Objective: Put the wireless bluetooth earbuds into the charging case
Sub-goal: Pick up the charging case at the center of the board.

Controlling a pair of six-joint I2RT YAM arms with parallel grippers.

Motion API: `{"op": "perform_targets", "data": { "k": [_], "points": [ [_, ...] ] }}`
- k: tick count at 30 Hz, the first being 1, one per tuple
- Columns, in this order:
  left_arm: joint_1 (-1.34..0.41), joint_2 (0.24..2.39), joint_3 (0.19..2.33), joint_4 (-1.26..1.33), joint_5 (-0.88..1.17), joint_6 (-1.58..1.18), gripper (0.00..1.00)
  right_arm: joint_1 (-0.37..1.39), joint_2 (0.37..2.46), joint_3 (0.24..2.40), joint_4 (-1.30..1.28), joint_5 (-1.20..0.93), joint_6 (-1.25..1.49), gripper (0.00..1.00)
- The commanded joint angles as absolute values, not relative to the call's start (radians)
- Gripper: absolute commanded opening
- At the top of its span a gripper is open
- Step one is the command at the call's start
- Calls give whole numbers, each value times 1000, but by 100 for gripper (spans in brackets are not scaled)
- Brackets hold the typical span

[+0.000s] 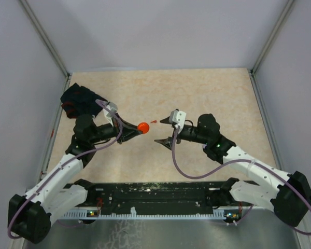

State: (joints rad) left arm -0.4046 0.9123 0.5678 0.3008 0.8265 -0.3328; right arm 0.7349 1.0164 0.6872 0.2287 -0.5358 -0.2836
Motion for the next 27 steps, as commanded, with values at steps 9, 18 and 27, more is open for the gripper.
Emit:
{"op": "perform_targets", "data": {
  "k": [9, 18, 27],
  "points": [
    [-413, 881, 512, 735, 878, -367, 2, 719, 1059, 529, 916, -642, 207, 71],
    [-420, 1034, 538, 1017, 969, -468, 3, 695, 1130, 466, 1198, -615, 339, 64],
    [-464, 1083, 519, 1129, 953, -490, 2, 693, 1253, 453, 1434, -637, 445, 54]
  ]
}}
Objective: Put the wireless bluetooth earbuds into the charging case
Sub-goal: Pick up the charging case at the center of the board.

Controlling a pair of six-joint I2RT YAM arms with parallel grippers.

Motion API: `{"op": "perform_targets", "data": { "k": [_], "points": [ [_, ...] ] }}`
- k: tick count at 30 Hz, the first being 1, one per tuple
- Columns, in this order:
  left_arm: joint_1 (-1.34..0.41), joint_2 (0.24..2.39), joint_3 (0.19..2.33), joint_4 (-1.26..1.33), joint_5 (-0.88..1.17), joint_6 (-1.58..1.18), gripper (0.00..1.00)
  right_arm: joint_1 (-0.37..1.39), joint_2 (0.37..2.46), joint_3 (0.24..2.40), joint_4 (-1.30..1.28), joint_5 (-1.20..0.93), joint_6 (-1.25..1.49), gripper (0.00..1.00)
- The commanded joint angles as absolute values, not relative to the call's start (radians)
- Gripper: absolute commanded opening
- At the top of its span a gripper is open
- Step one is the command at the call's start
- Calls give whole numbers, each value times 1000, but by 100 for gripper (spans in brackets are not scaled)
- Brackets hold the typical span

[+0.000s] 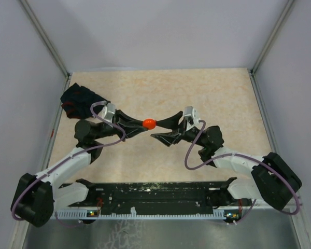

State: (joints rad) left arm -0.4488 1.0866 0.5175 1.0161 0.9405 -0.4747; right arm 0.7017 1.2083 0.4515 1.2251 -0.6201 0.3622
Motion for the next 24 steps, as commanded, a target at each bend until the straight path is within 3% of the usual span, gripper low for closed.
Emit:
{"op": "perform_targets", "data": {
  "k": [1, 6, 24],
  "points": [
    [-467, 1080, 517, 1131, 949, -491, 2, 693, 1269, 453, 1459, -640, 460, 53],
    [-478, 1077, 508, 1124, 943, -475, 3, 694, 1325, 452, 1577, -666, 521, 48],
    [-497, 1090, 498, 1143, 963, -476, 4, 689, 1350, 483, 1614, -716, 577, 35]
  ]
}}
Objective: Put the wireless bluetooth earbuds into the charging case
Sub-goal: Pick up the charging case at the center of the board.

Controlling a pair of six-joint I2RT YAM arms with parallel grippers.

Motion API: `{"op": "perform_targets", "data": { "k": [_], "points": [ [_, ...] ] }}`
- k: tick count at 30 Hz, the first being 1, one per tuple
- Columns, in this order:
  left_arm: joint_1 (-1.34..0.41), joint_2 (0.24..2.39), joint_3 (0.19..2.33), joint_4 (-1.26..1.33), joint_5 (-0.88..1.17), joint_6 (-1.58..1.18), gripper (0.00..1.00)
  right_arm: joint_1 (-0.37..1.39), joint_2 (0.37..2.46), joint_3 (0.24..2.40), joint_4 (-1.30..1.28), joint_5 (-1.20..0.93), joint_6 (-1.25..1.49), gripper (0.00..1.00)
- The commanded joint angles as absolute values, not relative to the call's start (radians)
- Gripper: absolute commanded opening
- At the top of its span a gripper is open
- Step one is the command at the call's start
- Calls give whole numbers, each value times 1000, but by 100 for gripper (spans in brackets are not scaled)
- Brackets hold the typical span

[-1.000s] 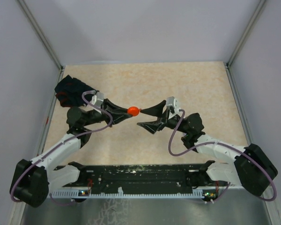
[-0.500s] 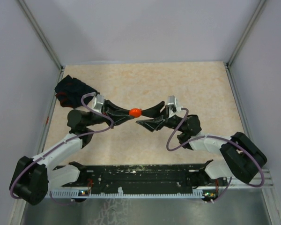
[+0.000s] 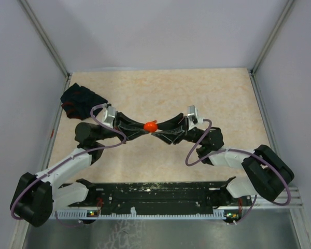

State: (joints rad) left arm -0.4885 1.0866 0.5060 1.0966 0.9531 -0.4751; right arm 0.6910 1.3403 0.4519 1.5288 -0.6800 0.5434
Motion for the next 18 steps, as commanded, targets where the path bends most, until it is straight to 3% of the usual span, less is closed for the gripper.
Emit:
{"op": "perform_targets", "data": {
  "k": [1, 13, 18],
  "points": [
    [-498, 1090, 499, 1147, 963, -477, 4, 689, 1354, 484, 1615, -720, 581, 34],
    [-521, 1109, 494, 1170, 954, -473, 6, 689, 1391, 502, 1677, -745, 640, 25],
    [-523, 1101, 492, 1149, 951, -448, 10, 689, 1390, 500, 1686, -756, 645, 9]
  ]
}}
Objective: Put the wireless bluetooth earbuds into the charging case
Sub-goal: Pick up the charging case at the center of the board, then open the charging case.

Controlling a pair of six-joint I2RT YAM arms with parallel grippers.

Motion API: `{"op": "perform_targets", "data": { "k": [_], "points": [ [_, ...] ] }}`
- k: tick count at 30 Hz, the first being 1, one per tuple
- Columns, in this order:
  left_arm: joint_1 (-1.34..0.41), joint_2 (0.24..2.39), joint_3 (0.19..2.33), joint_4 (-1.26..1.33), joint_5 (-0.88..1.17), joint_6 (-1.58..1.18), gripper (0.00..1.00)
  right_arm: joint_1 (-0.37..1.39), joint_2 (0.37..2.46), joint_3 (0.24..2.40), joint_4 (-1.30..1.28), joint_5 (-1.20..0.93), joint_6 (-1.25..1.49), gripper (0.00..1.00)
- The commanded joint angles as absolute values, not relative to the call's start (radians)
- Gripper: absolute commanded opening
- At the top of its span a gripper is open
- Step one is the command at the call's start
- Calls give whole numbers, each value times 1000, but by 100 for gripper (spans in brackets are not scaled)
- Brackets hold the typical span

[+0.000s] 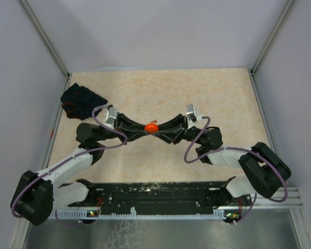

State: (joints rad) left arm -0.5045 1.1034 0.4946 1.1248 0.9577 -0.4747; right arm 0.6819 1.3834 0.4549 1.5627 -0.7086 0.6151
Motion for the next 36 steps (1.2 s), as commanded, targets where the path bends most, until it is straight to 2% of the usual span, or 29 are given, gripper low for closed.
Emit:
{"op": "perform_targets", "data": {
  "k": [1, 3, 8, 13, 20, 29, 36],
  "points": [
    [-523, 1096, 492, 1132, 949, -437, 14, 689, 1388, 498, 1682, -758, 641, 5],
    [-523, 1076, 491, 1082, 942, -401, 27, 685, 1374, 494, 1661, -763, 626, 0],
    [-522, 1003, 496, 890, 891, -271, 51, 663, 1309, 474, 1554, -776, 564, 0],
    [-522, 972, 511, 780, 870, -224, 66, 653, 1233, 466, 1368, -789, 457, 0],
    [-521, 977, 532, 716, 866, -198, 72, 654, 1149, 469, 1100, -787, 310, 0],
    [-521, 992, 532, 716, 861, -196, 74, 668, 1152, 481, 1035, -805, 276, 0],
    [-521, 998, 533, 712, 858, -201, 71, 684, 1150, 492, 993, -793, 248, 0]
  ]
}}
